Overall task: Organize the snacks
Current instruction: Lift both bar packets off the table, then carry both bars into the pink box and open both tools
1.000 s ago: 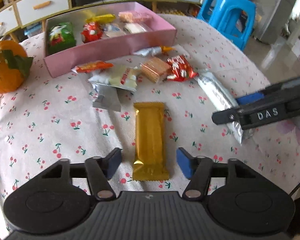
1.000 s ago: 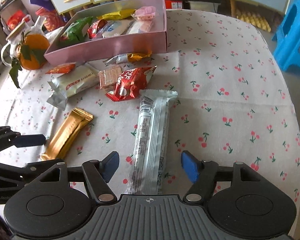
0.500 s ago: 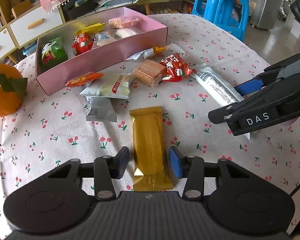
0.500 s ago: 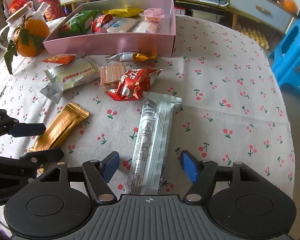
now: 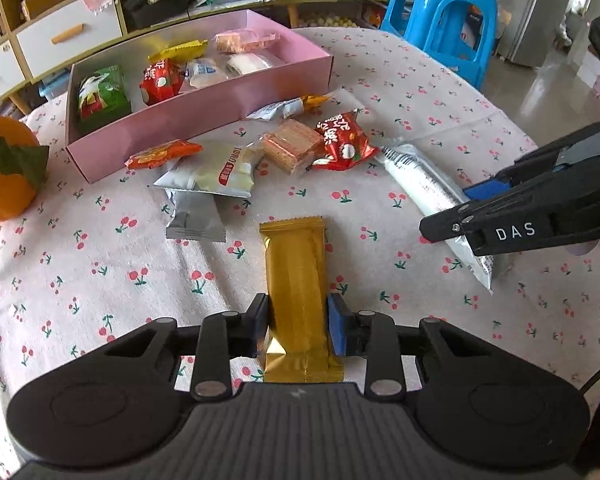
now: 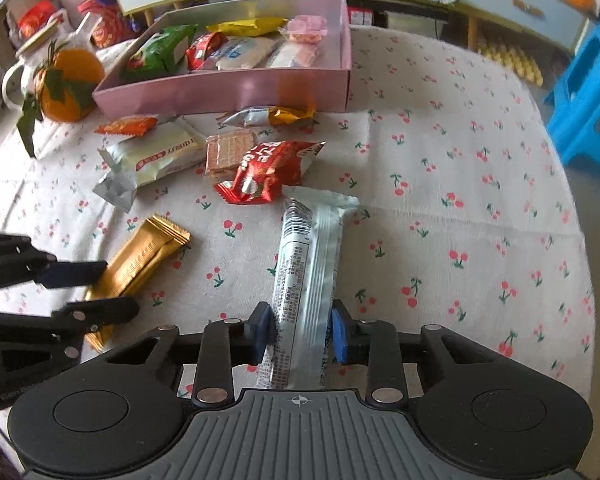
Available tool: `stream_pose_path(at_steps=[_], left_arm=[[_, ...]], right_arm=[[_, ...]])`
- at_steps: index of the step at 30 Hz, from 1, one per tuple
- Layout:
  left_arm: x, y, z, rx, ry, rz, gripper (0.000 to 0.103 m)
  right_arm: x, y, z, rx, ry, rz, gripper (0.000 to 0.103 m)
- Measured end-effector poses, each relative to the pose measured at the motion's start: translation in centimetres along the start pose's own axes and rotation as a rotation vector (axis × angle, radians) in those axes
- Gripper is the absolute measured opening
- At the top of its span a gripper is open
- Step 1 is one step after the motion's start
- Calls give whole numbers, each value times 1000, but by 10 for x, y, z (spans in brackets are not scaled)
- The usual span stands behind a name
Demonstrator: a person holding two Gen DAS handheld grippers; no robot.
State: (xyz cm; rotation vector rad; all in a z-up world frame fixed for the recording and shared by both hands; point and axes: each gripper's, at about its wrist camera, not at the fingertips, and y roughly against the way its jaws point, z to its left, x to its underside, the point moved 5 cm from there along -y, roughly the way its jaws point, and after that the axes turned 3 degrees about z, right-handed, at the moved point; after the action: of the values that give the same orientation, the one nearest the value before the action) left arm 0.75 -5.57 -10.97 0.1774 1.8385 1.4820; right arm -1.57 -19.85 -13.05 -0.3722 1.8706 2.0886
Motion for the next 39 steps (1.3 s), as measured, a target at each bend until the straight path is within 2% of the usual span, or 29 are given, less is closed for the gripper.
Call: stream_pose_path(at_steps=[7, 19, 26, 30, 39], left_arm=[[-4, 10, 0, 41, 30, -16, 29], [-18, 31, 13, 91, 121, -73, 28], [-38, 47, 31, 80, 200, -152, 28], [-53, 52, 47, 46, 230, -184, 28], [-101, 29, 82, 23, 322, -258, 28]], right_arm=[[1, 12, -6, -69, -71, -3, 29], [-15, 50, -25, -134, -210, -113, 29], [-45, 62, -22, -183, -255, -171, 29], [-67, 60, -14, -212, -274, -197, 29], [-112, 38, -2, -298, -375, -247, 29]])
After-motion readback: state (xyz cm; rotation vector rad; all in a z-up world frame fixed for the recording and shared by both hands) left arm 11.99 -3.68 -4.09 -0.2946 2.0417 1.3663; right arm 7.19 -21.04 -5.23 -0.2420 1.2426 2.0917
